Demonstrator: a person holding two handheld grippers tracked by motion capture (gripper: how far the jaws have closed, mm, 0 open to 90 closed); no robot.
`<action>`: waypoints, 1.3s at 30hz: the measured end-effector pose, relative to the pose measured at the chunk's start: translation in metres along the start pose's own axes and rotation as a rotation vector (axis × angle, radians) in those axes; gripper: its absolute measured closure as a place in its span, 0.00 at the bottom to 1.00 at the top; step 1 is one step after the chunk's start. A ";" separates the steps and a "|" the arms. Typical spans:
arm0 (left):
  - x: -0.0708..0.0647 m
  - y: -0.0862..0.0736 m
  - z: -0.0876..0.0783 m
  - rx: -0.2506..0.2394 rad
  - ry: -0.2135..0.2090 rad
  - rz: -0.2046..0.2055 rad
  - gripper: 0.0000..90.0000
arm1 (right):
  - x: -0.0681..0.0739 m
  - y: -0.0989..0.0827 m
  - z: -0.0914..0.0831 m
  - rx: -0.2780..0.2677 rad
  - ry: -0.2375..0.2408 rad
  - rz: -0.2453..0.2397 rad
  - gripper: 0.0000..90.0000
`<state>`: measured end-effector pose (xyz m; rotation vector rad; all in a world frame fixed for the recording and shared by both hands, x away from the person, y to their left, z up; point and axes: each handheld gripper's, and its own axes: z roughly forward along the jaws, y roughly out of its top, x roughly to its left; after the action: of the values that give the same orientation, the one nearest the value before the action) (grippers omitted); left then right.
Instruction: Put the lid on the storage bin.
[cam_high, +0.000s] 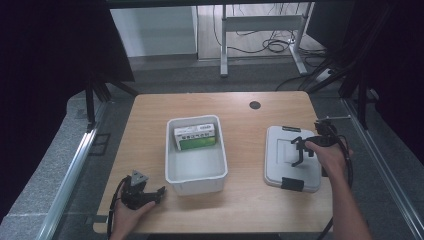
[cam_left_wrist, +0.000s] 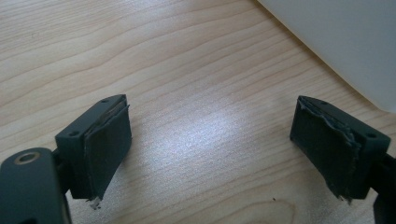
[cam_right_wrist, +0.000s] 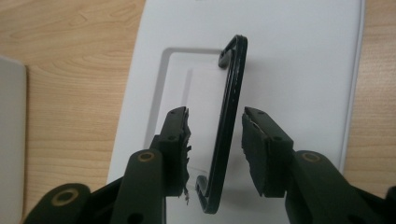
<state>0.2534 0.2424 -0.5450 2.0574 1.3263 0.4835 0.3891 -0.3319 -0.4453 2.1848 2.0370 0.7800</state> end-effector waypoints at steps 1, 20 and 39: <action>0.000 0.000 0.000 0.000 0.000 0.000 0.14 | -0.001 0.000 0.002 0.005 -0.002 0.006 0.70; 0.000 0.000 0.000 0.000 0.000 0.000 0.14 | -0.009 0.003 0.018 0.116 0.023 0.148 0.93; 0.000 0.000 0.000 0.000 -0.001 0.000 0.14 | -0.002 0.003 0.016 0.106 0.030 0.223 0.95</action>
<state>0.2534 0.2422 -0.5449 2.0576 1.3253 0.4829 0.3979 -0.3296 -0.4595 2.5059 1.9111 0.7434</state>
